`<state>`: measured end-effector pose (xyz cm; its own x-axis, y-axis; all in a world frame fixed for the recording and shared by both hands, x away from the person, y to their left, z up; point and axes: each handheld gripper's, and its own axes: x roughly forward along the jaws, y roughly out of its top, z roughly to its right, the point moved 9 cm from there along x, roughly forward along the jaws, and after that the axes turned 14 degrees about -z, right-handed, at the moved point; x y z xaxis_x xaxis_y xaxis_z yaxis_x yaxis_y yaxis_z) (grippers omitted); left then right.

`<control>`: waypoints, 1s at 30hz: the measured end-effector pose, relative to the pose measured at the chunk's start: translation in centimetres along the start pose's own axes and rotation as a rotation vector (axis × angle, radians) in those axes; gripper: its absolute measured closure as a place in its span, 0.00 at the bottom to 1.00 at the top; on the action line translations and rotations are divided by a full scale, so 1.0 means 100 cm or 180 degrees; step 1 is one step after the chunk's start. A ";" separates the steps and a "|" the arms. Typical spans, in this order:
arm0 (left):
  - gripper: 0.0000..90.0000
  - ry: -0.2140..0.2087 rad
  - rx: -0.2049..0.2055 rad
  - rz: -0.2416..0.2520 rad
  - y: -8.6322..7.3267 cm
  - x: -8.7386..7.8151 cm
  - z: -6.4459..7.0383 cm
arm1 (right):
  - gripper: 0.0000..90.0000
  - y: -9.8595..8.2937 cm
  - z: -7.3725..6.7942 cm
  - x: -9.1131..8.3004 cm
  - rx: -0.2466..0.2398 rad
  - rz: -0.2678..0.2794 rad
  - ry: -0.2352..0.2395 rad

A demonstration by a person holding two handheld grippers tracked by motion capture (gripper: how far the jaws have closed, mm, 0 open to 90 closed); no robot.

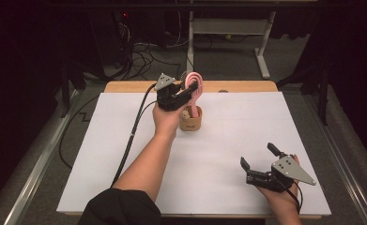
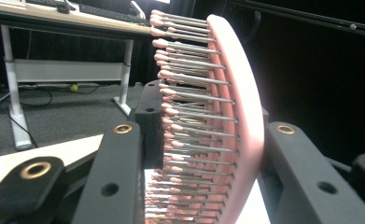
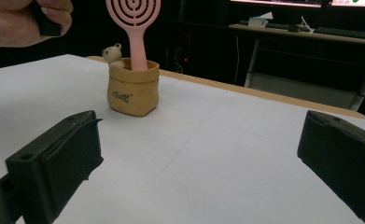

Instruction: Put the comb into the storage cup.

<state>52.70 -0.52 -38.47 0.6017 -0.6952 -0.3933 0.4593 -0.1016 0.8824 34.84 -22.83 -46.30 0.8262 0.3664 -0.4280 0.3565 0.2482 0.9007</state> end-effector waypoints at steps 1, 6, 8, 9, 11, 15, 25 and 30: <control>0.71 0.0008 0.0008 -0.0001 0.000 0.000 0.000 | 0.00 0.000 0.000 0.000 0.0007 -0.0001 -0.0001; 0.71 0.0000 -0.0010 -0.0008 -0.002 0.003 -0.001 | 0.00 0.001 0.002 -0.001 0.0024 0.0019 -0.0014; 0.71 0.0001 -0.0014 -0.0015 -0.003 0.003 -0.002 | 0.00 0.001 0.002 0.000 0.0022 0.0009 -0.0006; 0.71 -0.0002 -0.0025 -0.0005 -0.003 0.003 -0.002 | 0.00 0.000 0.001 0.000 0.0013 0.0006 -0.0006; 0.71 -0.0003 -0.0026 -0.0015 -0.004 0.004 -0.003 | 0.00 0.001 0.001 0.000 0.0007 0.0011 -0.0008; 0.71 -0.0021 -0.0059 -0.0016 -0.004 0.004 -0.005 | 0.00 0.000 0.000 0.001 0.0010 -0.0003 -0.0001; 0.70 -0.0031 -0.0072 -0.0034 -0.007 0.006 -0.006 | 0.00 0.000 0.002 0.000 0.0020 0.0006 -0.0009; 0.70 0.0003 -0.0080 -0.0067 -0.007 0.005 -0.010 | 0.00 0.000 0.002 0.000 0.0018 0.0006 -0.0009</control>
<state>53.34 -0.07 -39.55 0.5924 -0.6923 -0.4120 0.4881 -0.0984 0.8672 34.97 -22.95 -46.27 0.8282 0.3643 -0.4259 0.3573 0.2423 0.9020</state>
